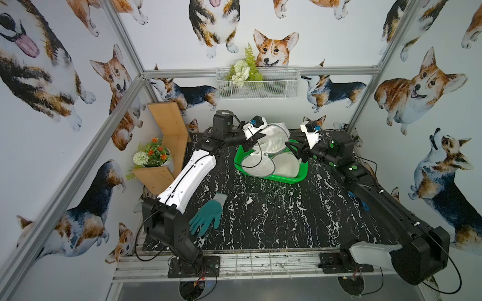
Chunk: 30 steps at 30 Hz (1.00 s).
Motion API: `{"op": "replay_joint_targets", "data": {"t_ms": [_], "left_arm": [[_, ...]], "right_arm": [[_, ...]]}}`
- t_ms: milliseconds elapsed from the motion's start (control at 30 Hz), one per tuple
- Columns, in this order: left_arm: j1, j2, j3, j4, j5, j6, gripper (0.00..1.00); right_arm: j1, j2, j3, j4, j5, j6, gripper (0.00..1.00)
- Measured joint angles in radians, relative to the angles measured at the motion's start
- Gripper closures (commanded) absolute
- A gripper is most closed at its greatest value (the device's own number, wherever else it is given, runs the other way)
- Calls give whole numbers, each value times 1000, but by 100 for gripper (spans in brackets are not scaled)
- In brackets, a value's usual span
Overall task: Turn the laundry bag inside out
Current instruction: Turn over the laundry bag.
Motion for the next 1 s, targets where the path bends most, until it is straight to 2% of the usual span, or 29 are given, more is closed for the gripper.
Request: {"op": "replay_joint_targets", "data": {"t_ms": [200,267,333,367,533,667,867,1000], "left_arm": [[2,0,6,0,2,-3,100],[2,0,6,0,2,-3,100],[2,0,6,0,2,-3,100],[2,0,6,0,2,-3,100],[2,0,6,-21,-1,23,100],[-23,-16,-9,-69,-16,139,100],[-75,-82,-82,-103,-52,336,100],[-95,-112,-106,-87,-75,406,100]], "right_arm": [[19,50,14,79,23,10,66],[26,60,18,98,32,10,79],[26,66,21,113,42,10,96],[26,68,22,121,45,10,100],[23,77,48,142,72,17,100],[-5,136,167,101,71,46,100],[-21,266,396,-106,39,58,100],[-25,376,546,-283,-2,32,100]]}}
